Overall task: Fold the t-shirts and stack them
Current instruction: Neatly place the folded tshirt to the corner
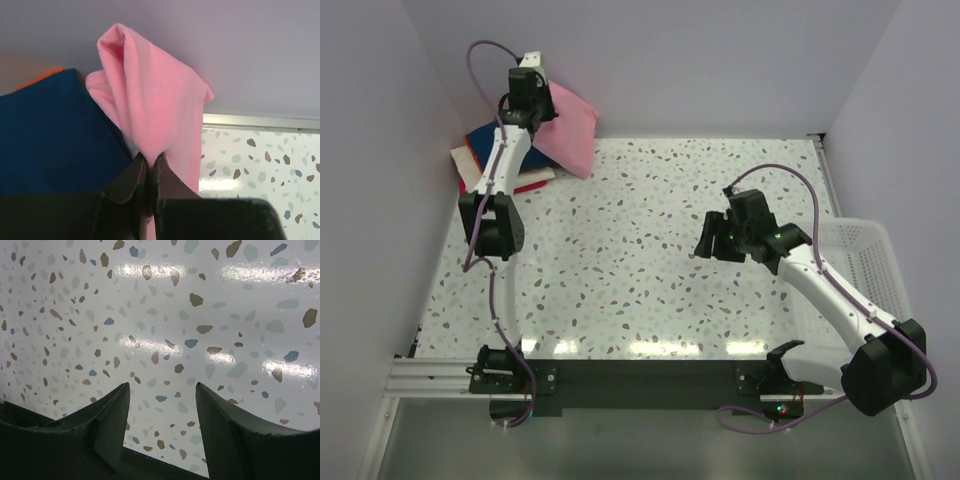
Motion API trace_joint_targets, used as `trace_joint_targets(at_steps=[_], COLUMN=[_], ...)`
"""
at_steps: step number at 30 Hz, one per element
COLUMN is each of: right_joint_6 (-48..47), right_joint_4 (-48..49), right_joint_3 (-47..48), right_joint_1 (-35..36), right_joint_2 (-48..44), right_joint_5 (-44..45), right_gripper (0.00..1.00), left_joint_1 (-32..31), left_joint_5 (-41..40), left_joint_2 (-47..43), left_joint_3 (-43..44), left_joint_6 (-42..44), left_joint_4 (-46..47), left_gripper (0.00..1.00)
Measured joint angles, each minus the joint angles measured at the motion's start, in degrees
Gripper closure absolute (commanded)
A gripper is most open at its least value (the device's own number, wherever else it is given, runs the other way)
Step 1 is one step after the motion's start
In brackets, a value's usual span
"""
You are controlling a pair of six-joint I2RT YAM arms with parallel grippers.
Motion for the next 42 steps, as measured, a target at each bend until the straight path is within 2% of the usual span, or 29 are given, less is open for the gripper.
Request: trace_joint_targets(at_steps=[24, 37, 39, 41, 42], right_joint_6=[0.04, 0.04, 0.02, 0.02, 0.00], right_joint_4=[-0.33, -0.33, -0.33, -0.31, -0.35], right_joint_3=[0.04, 0.04, 0.02, -0.07, -0.11], right_joint_1=[0.00, 0.07, 0.07, 0.13, 0.17], right_joint_2=[0.15, 0.42, 0.39, 0.39, 0.37], right_joint_5=[0.15, 0.11, 0.09, 0.07, -0.02], right_gripper=[0.41, 0.41, 0.41, 0.41, 0.41], left_joint_1=[10.21, 16.52, 17.77, 19.10, 19.67], left_joint_5=[7.28, 8.55, 8.96, 9.31, 9.33], left_joint_2=[-4.15, -9.18, -9.31, -9.31, -9.31], left_joint_3=[1.29, -13.64, -16.24, -18.32, -18.97], left_joint_6=[-5.99, -9.68, -10.64, -11.45, -11.61], left_joint_4=[3.02, 4.61, 5.16, 5.01, 4.81], left_gripper=[1.00, 1.00, 0.92, 0.74, 0.74])
